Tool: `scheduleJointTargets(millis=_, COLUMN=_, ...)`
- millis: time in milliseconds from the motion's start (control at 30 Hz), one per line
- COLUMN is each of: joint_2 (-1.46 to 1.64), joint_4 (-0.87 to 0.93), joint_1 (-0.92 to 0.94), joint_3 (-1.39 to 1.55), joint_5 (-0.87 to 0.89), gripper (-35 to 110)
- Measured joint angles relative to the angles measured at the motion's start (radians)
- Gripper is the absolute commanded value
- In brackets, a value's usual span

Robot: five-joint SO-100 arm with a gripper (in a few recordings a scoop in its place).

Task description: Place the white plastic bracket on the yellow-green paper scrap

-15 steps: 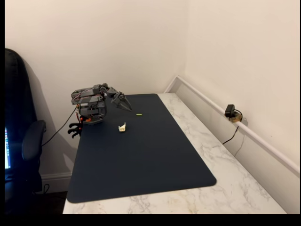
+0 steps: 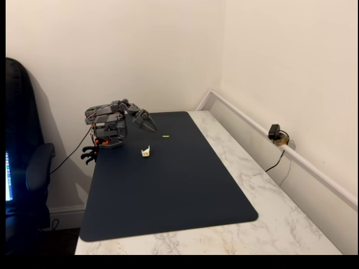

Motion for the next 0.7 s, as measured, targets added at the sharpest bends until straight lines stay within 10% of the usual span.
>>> scheduleJointTargets(millis=700, joint_2=0.0, joint_4=0.0, joint_1=0.012, joint_3=0.0, joint_5=0.017, gripper=0)
